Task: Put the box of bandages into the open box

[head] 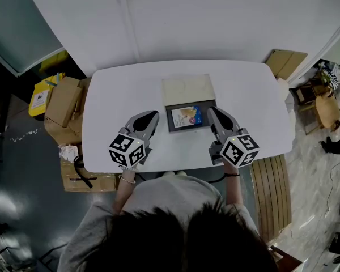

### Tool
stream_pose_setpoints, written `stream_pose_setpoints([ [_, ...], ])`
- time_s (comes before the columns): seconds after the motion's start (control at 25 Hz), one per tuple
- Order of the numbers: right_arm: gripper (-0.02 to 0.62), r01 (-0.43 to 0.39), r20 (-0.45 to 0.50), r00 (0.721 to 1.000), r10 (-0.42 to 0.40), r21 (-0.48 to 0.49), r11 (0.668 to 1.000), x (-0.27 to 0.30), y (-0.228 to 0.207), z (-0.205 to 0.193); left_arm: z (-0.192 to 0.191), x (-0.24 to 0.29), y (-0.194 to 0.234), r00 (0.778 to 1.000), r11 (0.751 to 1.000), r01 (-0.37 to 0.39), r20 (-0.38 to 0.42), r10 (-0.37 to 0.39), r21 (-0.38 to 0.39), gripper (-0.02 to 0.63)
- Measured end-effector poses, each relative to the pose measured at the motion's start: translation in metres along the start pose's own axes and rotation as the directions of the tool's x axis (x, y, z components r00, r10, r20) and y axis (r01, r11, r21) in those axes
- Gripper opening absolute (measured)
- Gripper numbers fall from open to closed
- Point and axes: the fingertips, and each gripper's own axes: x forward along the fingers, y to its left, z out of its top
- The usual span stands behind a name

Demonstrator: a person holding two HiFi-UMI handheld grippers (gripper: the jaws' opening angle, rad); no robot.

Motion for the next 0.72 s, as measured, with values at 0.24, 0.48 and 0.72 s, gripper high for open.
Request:
stream_pose_setpoints([
  [0.24, 0.011, 0.003, -0.005, 1.000, -0.003, -0.021, 1.000, 0.0001, 0.0013, -0.0002, 0.0022, -0.0022, 0.0023, 1.000, 1.000, 0.004, 0.023, -0.005, 0.015, -0.006],
  [0.48, 0.012, 0.001, -0.009, 1.000, -0.002, -0.044, 0.999, 0.0003, 0.0013, -0.0037, 0.0001, -0.0026, 0.0029, 1.000, 1.000, 0.007, 0.026, -0.007, 0.005, -0.006],
  [0.72, 0.012, 0.003, -0.009, 1.000, -0.004, -0.050, 0.999, 0.0008, 0.0011, -0.0033, -0.0004, -0.0023, 0.0043, 1.000, 1.000, 0.008, 0.021, -0.008, 0.005, -0.006],
])
